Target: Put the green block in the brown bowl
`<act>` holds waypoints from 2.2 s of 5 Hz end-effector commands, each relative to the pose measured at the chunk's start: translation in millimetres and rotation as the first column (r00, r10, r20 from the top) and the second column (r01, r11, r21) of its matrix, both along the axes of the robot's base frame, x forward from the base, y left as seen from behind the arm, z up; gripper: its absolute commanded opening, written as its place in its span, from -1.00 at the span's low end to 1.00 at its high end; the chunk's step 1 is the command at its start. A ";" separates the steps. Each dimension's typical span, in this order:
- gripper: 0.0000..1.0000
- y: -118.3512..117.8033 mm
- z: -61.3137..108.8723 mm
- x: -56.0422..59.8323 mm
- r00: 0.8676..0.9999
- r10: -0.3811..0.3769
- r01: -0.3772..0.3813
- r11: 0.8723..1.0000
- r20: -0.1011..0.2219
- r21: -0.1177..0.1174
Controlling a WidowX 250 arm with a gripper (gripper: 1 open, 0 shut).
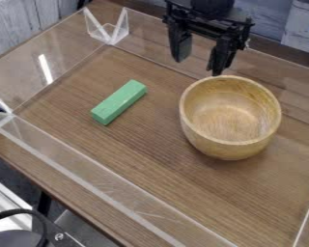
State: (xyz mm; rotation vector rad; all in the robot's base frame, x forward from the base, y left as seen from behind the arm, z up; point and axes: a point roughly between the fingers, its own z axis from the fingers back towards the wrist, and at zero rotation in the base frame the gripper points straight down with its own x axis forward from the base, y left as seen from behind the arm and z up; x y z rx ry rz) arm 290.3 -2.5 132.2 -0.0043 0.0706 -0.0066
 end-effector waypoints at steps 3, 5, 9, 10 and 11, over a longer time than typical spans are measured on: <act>1.00 62.5 -14.8 -41.8 0.993 0.115 -0.115 0.993 0.003 0.021; 1.00 96.2 -34.0 -48.5 0.986 0.167 -0.167 0.985 -0.011 0.031; 1.00 116.1 -67.5 -36.7 0.983 0.184 -0.184 0.983 -0.019 0.021; 1.00 118.0 -68.6 -32.9 0.983 0.182 -0.182 0.983 -0.011 0.013; 1.00 117.7 -66.2 -30.4 0.984 0.176 -0.176 0.984 0.000 0.003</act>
